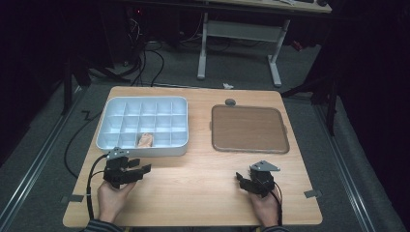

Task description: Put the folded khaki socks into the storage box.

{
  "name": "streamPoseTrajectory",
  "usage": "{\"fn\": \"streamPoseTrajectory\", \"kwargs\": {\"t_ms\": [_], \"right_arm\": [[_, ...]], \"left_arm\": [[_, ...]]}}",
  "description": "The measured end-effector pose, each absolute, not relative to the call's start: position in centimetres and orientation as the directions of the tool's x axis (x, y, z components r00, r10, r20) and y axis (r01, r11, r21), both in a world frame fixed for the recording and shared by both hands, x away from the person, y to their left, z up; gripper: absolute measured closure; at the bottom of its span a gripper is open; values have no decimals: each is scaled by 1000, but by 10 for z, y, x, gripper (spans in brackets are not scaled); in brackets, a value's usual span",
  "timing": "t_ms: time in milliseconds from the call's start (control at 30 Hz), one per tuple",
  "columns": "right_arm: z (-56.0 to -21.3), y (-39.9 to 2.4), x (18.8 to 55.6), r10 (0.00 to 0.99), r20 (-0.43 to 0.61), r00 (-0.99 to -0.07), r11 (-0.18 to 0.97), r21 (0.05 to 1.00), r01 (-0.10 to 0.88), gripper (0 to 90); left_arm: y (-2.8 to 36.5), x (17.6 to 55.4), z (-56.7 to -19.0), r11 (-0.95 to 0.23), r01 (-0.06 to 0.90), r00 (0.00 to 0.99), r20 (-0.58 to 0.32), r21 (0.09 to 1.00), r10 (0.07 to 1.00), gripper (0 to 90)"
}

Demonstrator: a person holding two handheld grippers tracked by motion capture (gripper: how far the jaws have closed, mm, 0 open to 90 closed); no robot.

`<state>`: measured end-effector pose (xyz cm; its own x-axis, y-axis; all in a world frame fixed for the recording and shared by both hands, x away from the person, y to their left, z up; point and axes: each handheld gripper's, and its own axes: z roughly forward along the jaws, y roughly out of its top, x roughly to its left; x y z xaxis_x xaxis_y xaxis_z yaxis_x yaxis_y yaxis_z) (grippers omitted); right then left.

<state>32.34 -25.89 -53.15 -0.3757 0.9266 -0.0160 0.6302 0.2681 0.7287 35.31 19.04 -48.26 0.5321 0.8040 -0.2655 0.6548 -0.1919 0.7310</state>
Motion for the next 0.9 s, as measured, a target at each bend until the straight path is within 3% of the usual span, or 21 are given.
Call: {"fn": "streamPoseTrajectory", "kwargs": {"t_ms": [900], "right_arm": [[-531, -259, 323, 927, -16, -376, 268, 728, 631, 364]], "left_arm": [[162, 355, -500, -256, 664, 585, -274, 702, 763, 428]]}}
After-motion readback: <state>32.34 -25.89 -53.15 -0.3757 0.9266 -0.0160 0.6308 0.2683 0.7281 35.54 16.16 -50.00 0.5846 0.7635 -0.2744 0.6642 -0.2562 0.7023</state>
